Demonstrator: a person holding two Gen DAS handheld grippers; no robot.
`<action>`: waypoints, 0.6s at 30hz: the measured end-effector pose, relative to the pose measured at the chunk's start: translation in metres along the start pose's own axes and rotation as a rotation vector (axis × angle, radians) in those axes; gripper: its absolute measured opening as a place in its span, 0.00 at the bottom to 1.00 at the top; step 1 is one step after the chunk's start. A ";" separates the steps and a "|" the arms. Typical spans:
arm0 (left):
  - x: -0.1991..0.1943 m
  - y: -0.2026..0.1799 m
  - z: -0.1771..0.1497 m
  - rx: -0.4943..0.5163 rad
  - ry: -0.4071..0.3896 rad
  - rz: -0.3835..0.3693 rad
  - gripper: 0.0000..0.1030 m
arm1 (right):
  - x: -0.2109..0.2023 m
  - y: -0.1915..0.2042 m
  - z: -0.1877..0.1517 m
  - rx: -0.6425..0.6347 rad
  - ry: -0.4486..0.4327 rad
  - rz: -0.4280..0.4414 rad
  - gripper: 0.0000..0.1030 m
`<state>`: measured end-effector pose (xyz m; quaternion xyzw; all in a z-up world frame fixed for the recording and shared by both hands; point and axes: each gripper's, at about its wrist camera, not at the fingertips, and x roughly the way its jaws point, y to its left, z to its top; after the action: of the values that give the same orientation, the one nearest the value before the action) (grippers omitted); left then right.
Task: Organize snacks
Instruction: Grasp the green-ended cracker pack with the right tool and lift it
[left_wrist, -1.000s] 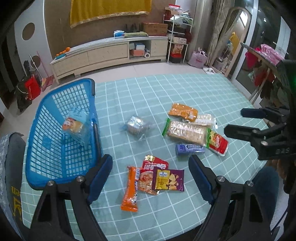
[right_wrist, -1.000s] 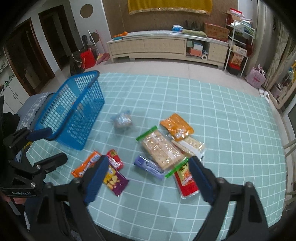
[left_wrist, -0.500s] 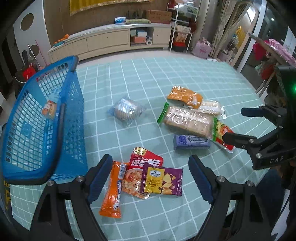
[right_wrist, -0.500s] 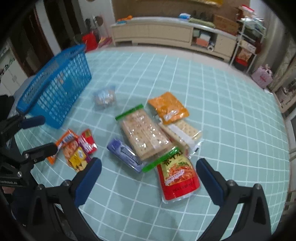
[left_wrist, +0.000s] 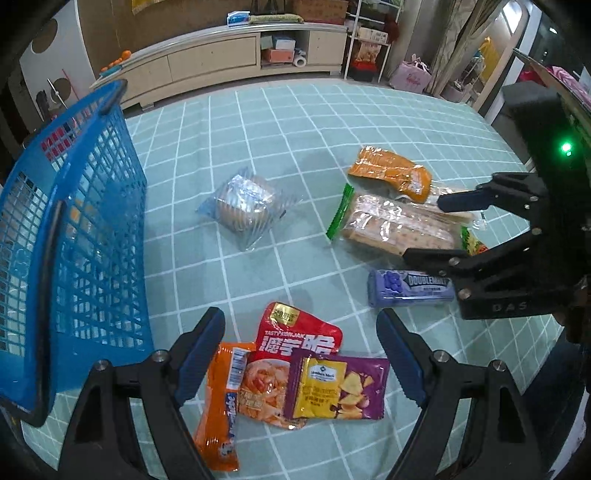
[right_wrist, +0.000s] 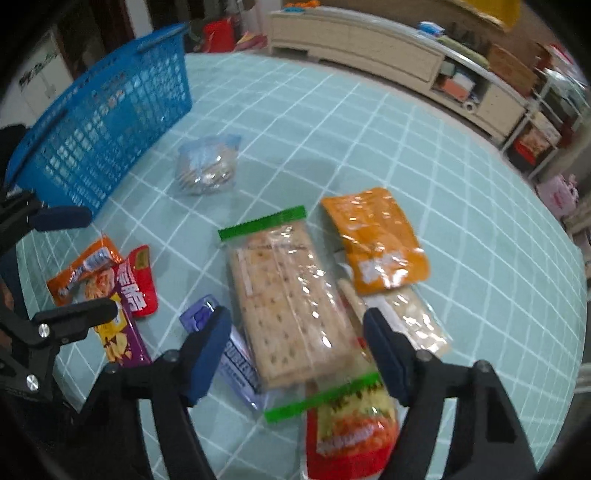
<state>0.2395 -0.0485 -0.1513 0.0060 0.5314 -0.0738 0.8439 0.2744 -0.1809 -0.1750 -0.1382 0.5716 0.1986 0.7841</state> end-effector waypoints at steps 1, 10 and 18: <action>0.001 0.002 0.000 -0.003 0.002 -0.004 0.80 | 0.005 0.001 0.002 -0.014 0.014 0.009 0.75; 0.007 0.009 -0.002 -0.023 0.018 -0.020 0.80 | 0.019 0.009 0.010 -0.142 0.053 -0.016 0.74; -0.001 0.009 -0.011 -0.022 0.012 -0.013 0.80 | 0.022 0.015 0.012 -0.197 0.072 -0.006 0.57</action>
<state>0.2303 -0.0388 -0.1563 -0.0064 0.5372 -0.0734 0.8402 0.2836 -0.1588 -0.1922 -0.2234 0.5768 0.2462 0.7462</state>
